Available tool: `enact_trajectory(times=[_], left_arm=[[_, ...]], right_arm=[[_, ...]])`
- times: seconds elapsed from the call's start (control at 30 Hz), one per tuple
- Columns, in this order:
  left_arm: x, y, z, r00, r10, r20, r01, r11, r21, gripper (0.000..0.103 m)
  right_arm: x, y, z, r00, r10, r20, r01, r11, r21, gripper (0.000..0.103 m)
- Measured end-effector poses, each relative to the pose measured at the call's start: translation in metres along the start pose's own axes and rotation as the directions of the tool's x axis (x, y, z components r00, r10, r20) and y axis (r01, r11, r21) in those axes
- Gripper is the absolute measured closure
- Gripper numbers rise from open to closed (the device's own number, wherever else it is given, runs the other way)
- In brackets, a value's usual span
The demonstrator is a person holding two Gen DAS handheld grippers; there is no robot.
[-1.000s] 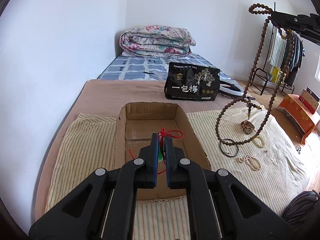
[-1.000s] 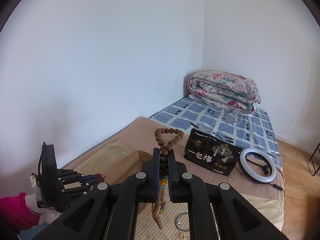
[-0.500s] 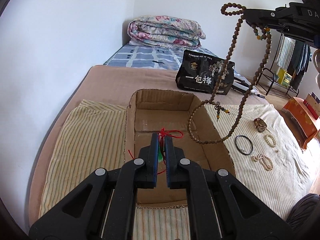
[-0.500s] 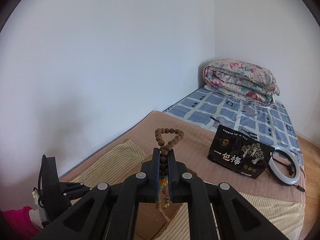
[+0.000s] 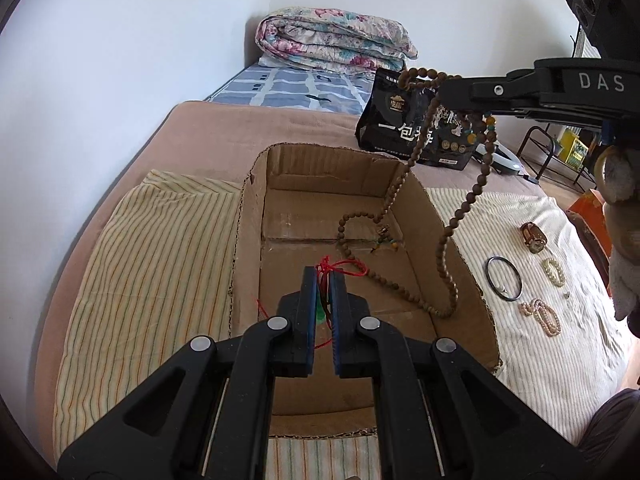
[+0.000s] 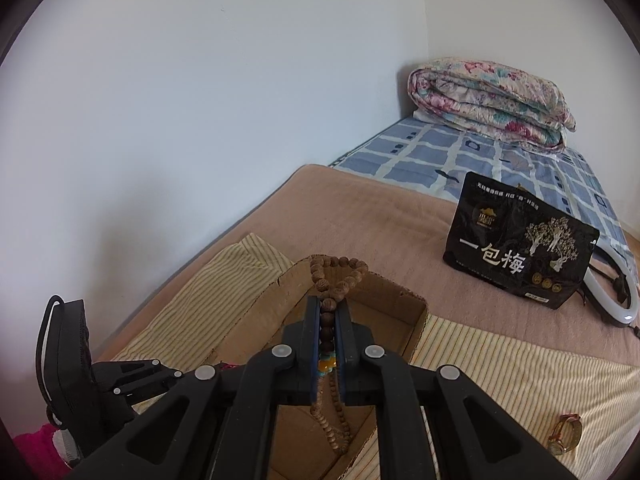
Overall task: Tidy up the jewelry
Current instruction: 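Lower both held items into the cardboard box and open both tools, then grasp the pearl necklace with the left tool while the right tool approaches the white bead bracelet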
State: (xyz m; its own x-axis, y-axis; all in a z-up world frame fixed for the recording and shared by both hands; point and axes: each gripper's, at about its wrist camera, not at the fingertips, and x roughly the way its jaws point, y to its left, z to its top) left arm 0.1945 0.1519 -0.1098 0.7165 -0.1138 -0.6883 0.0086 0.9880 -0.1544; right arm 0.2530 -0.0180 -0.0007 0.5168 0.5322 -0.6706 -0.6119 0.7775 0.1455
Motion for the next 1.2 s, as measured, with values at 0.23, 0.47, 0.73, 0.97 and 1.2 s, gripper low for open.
enact_trajectory(times=[0.23,0.47,0.73,0.97,1.2], left_arm=[[0.004,-0.002,-0.002,1.0,0.01,-0.015,-0.01,1.0,0.003,0.099],[-0.003,-0.002,-0.003,1.0,0.012,-0.001,-0.012,1.0,-0.003,0.07],[-0.02,-0.008,-0.004,1.0,0.02,0.021,-0.02,1.0,0.003,0.07],[-0.038,-0.019,-0.002,0.999,0.001,0.044,-0.001,1.0,-0.006,0.07],[-0.055,-0.049,0.001,0.998,-0.014,0.065,0.011,0.999,0.045,0.07]], right_arm=[[0.018,-0.003,-0.013,0.999,-0.01,-0.048,0.01,1.0,0.001,0.073],[0.006,-0.004,-0.017,0.999,-0.041,-0.021,0.041,0.999,-0.001,0.042],[-0.024,-0.012,-0.022,0.996,-0.087,0.018,0.086,0.996,0.021,0.025],[-0.062,-0.018,-0.028,0.988,-0.14,0.058,0.14,0.99,-0.001,0.003],[-0.107,-0.029,-0.046,0.976,-0.198,0.092,0.201,0.979,-0.027,0.0]])
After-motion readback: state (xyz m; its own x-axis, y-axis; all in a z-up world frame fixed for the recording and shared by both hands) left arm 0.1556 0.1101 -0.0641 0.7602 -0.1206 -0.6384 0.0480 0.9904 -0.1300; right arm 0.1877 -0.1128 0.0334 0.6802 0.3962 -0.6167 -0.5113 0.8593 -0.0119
